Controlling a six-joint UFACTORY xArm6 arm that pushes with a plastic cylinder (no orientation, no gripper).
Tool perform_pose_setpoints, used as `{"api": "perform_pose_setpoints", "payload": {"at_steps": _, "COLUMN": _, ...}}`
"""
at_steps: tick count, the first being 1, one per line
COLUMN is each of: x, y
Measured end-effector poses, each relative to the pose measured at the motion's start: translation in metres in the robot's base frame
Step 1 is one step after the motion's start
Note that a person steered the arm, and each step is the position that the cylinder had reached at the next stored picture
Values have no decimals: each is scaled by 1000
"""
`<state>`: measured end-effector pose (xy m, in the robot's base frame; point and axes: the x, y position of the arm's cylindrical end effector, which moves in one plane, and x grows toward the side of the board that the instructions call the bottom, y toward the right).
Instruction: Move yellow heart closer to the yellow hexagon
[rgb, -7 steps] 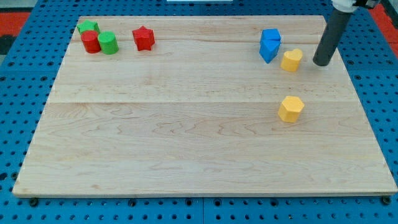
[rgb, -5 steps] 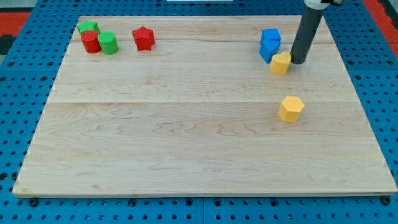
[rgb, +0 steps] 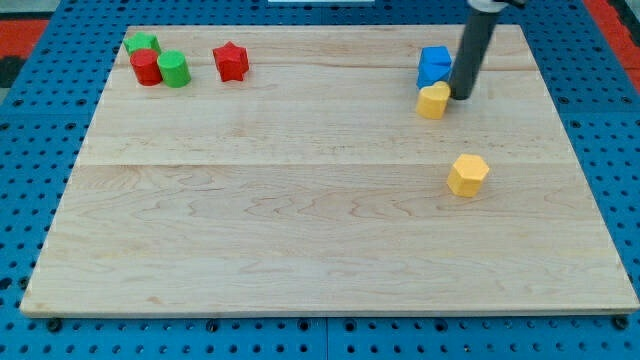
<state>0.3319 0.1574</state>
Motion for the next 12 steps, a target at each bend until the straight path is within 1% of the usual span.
{"api": "perform_pose_setpoints", "payload": {"at_steps": 1, "x": 18, "y": -37}}
{"api": "perform_pose_setpoints", "payload": {"at_steps": 2, "x": 57, "y": -78}}
{"api": "perform_pose_setpoints", "payload": {"at_steps": 3, "x": 62, "y": -121}}
{"api": "perform_pose_setpoints", "payload": {"at_steps": 4, "x": 57, "y": -168}}
{"api": "perform_pose_setpoints", "payload": {"at_steps": 5, "x": 76, "y": -189}}
{"api": "perform_pose_setpoints", "payload": {"at_steps": 6, "x": 77, "y": -171}}
{"api": "perform_pose_setpoints", "payload": {"at_steps": 7, "x": 81, "y": -179}}
{"api": "perform_pose_setpoints", "payload": {"at_steps": 8, "x": 95, "y": -229}}
{"api": "perform_pose_setpoints", "payload": {"at_steps": 9, "x": 105, "y": -213}}
{"api": "perform_pose_setpoints", "payload": {"at_steps": 11, "x": 106, "y": -95}}
{"api": "perform_pose_setpoints", "payload": {"at_steps": 12, "x": 106, "y": -75}}
